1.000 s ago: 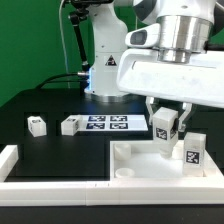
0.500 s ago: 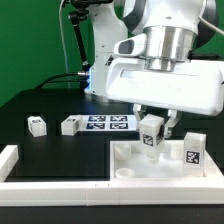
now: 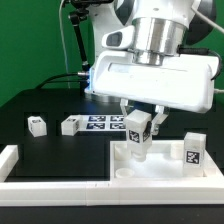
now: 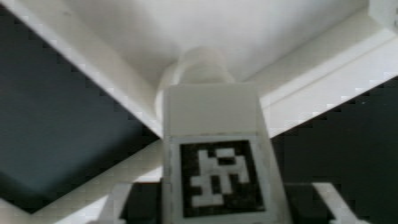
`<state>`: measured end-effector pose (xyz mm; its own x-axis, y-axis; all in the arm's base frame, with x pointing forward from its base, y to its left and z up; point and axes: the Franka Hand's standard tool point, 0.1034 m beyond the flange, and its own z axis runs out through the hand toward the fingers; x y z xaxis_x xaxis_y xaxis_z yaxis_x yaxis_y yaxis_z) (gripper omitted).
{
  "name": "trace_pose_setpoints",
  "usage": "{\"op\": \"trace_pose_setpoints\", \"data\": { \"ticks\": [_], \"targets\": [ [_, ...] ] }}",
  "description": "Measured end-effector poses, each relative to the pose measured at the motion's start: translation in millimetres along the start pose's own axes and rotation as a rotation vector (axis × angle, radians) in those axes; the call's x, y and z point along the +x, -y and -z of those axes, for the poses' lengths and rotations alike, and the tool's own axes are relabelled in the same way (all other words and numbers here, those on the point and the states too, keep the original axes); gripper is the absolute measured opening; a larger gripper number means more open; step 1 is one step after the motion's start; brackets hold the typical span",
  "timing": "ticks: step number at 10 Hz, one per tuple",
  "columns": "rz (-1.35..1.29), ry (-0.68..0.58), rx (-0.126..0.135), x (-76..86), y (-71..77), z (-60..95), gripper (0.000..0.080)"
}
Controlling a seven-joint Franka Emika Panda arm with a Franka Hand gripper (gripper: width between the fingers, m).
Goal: Assemble square table
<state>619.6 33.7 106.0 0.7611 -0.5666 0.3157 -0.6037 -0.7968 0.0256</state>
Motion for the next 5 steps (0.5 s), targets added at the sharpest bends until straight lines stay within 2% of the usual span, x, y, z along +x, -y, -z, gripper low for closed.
{"op": "trace_pose_setpoints", "data": {
  "ticks": [1,4,5],
  "targets": [
    [0.006,-0.012,0.011,1.7,4.1,0.8,0.0292],
    [0.009,-0.012,0.009,2.6,3.5,0.6,0.0292],
    [0.002,-0.024,0.016,12.3,2.9,7.1,0.0292]
  ]
}}
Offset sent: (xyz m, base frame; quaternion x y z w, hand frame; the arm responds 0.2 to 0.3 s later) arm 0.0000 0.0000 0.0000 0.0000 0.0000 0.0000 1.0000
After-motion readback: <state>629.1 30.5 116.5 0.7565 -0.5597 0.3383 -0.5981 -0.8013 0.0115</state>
